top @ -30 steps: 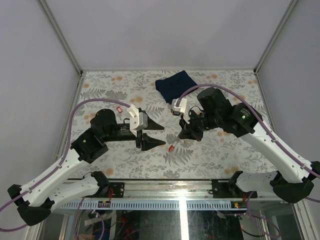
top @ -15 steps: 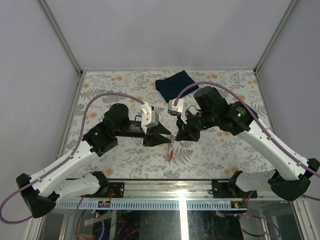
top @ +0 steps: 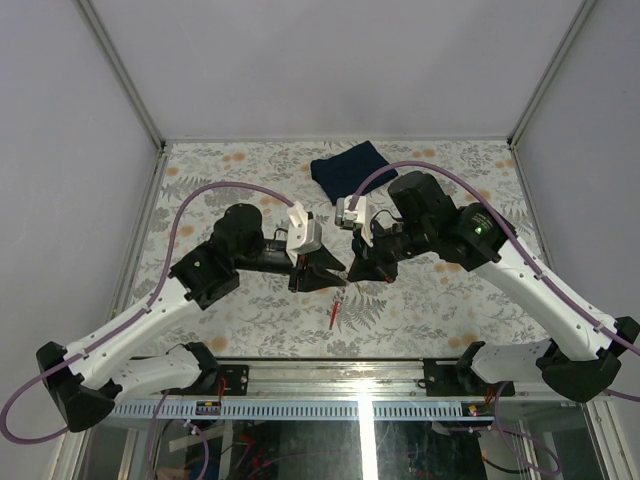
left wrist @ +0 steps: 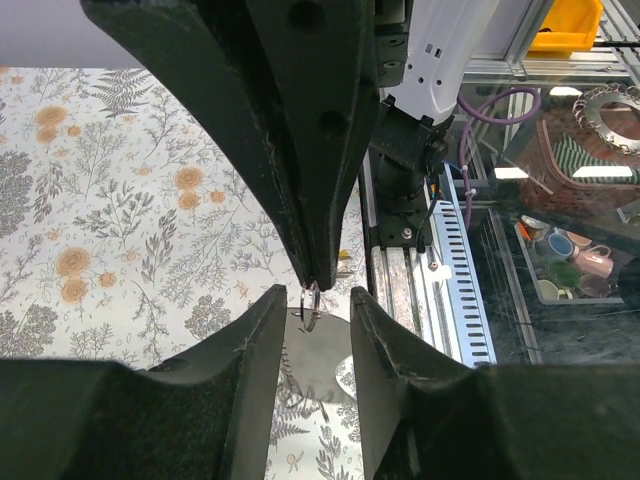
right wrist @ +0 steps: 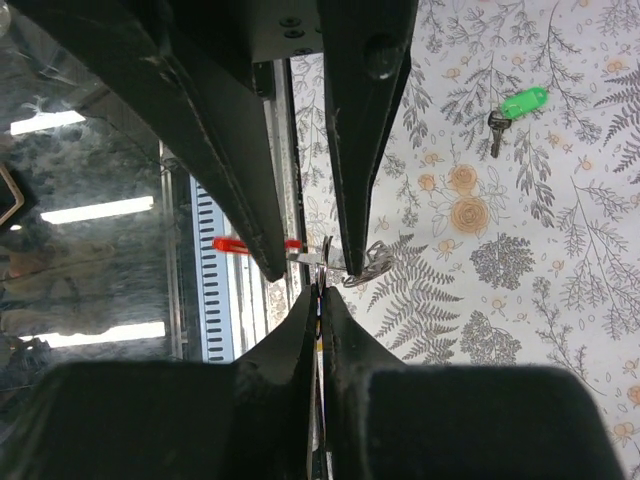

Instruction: Put the keys on the keyring

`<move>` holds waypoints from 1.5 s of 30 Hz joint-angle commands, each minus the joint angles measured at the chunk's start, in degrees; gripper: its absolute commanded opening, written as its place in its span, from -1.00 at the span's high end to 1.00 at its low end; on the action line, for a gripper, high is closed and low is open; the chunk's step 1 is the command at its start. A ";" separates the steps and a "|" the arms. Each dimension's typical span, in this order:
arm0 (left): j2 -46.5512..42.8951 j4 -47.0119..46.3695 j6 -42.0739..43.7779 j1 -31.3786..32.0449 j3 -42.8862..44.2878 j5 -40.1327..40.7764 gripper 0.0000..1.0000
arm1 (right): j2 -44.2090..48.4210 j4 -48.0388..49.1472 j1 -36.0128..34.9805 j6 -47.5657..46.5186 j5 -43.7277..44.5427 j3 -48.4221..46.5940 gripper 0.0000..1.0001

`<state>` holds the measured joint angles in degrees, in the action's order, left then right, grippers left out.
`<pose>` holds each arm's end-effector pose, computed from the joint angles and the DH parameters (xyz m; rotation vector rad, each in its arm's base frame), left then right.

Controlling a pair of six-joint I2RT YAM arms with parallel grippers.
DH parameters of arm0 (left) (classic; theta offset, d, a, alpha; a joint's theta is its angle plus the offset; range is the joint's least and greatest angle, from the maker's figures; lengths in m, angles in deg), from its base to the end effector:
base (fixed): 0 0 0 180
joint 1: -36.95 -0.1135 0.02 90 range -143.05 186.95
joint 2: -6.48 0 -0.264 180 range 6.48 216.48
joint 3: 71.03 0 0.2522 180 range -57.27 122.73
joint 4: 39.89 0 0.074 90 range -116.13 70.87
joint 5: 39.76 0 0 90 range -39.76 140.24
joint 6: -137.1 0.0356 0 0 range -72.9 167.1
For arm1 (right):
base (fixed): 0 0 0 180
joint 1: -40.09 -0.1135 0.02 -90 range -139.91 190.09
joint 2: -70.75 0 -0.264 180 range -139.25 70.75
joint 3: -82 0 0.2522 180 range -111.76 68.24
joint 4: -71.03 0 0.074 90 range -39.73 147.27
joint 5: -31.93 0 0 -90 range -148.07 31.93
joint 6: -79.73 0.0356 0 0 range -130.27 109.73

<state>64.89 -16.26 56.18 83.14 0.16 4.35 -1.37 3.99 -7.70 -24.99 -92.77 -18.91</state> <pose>0.1371 -0.1798 0.3756 1.3517 1.2640 -1.1605 0.1470 0.1922 0.4223 -1.4614 1.7496 0.9862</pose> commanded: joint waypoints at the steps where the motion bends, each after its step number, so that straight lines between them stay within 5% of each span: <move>1: 0.36 -2.10 0.88 0.16 2.20 -1.03 0.43 | 0.88 3.00 0.00 1.01 -2.26 -1.71 1.00; 10: 0.70 -0.65 1.46 0.57 2.76 -0.81 1.00 | 1.39 3.35 -0.02 1.27 -1.32 -1.29 1.00; 21: -1.86 -5.42 -4.66 0.70 0.15 2.43 1.00 | 7.71 13.76 -0.02 5.70 2.29 4.90 0.98; 33: -5.16 -13.92 -11.15 0.65 -3.50 5.12 1.00 | 15.41 25.85 -0.02 9.49 5.28 14.76 0.53; 45: -7.14 -20.57 -15.73 0.66 -5.66 4.35 1.00 | 24.37 42.52 -0.02 14.20 4.48 26.39 0.33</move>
<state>59.10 -29.53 43.09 83.51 -4.71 8.88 18.50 33.78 -7.74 -14.69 -88.53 3.77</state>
